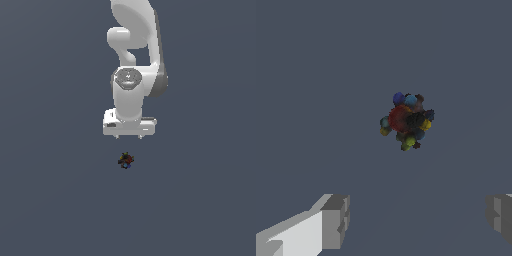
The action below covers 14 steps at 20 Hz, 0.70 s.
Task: Pick up the object and move it to a goal position.
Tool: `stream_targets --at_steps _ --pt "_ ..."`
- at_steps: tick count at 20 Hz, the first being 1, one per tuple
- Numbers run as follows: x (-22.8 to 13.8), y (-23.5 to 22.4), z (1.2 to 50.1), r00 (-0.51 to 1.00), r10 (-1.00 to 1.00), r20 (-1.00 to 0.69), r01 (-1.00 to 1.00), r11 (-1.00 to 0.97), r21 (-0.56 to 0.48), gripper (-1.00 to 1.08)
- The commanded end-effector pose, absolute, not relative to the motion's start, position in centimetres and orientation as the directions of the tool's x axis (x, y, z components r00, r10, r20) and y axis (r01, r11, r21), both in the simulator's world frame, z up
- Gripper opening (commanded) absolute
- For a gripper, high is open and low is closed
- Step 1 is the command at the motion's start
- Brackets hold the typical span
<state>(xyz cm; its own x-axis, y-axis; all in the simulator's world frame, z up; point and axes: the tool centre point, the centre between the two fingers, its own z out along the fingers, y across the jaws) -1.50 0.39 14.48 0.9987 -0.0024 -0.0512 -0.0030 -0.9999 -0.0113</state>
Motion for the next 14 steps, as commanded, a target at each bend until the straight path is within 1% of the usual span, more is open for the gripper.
stream_targets --at_steps 1,4,9,14 --pt "-1.5 0.4 14.5 0.999 -0.002 -0.051 -0.003 -1.000 -0.011 1.00" --pt "-1.4 1.1 14.6 0.999 0.008 -0.051 0.008 -1.000 -0.013 1.00" --pt "-1.2 3.7 15.4 0.997 0.055 -0.049 0.054 -0.998 -0.020 1.00" --pt "-1.1 3.7 15.4 0.997 0.052 -0.049 0.051 -0.999 -0.020 1.00"
